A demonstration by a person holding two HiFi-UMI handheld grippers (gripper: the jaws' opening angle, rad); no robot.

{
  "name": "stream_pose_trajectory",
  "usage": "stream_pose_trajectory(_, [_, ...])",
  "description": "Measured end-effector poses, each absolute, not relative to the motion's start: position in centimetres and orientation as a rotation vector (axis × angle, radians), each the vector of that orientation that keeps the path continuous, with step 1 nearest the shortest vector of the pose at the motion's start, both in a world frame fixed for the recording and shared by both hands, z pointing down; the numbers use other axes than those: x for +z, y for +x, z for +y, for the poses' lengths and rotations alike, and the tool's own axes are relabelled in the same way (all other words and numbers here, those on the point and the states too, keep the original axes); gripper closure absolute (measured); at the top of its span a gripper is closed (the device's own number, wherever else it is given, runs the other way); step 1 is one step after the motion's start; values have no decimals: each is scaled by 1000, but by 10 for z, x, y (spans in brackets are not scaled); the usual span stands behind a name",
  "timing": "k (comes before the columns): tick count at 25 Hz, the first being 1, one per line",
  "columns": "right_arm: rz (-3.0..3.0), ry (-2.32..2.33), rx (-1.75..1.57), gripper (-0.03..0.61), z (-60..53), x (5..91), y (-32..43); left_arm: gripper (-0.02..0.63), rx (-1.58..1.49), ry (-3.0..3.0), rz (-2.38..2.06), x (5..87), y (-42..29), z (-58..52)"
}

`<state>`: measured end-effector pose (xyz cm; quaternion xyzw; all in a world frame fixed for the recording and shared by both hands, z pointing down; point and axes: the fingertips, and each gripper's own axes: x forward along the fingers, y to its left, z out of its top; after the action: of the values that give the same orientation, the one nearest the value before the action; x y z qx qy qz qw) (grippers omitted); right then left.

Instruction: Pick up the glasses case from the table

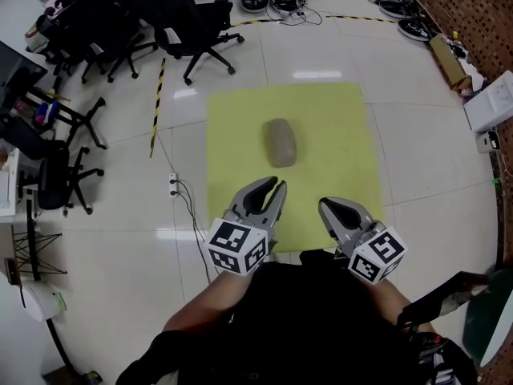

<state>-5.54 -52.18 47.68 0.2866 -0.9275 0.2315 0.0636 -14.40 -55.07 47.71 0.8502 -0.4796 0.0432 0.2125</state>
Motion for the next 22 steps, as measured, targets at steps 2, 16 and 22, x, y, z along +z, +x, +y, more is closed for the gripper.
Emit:
stream_pose_trajectory(2, [-2802, 853, 728, 575, -534, 483, -49, 538, 173, 2323, -1347, 495, -143, -569])
stream_pose_trajectory(16, [-2715, 882, 839, 575, -586, 526, 10, 288, 480, 1985, -1493, 650, -165, -700])
stream_pose_trajectory(22, [-2674, 924, 889, 575, -595, 542, 30, 224, 495, 1852, -1449, 698, -167, -724])
